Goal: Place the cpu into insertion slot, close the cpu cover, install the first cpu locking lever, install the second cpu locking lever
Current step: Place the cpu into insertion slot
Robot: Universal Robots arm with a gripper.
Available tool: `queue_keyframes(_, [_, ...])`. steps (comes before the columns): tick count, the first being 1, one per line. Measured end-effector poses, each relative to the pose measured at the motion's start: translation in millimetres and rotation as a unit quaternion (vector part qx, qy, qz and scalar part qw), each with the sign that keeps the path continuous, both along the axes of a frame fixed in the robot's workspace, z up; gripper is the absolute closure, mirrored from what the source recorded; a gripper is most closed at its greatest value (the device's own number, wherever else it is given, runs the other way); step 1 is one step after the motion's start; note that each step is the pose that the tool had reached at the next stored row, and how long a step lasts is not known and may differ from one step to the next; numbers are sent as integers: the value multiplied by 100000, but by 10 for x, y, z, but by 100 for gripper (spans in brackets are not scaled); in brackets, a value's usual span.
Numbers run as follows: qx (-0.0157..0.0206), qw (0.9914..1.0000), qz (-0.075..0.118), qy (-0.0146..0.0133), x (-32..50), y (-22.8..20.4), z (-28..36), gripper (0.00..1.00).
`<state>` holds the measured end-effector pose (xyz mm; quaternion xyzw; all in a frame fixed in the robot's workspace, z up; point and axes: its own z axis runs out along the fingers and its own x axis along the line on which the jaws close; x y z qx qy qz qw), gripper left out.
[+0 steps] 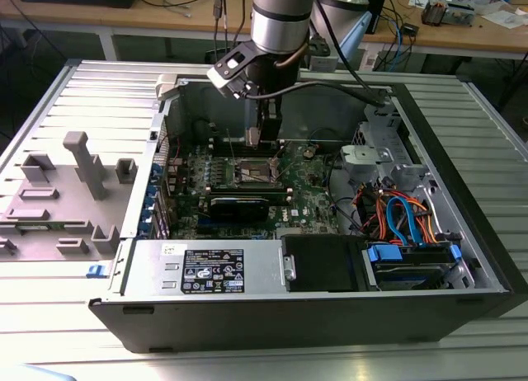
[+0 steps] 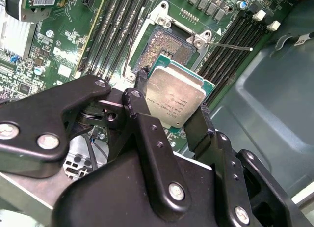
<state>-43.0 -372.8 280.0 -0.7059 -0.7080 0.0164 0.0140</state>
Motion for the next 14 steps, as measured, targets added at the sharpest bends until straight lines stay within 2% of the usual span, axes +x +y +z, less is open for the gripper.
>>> queue_keyframes(14, [1,100000,3,-1,-13,0,-23,45])
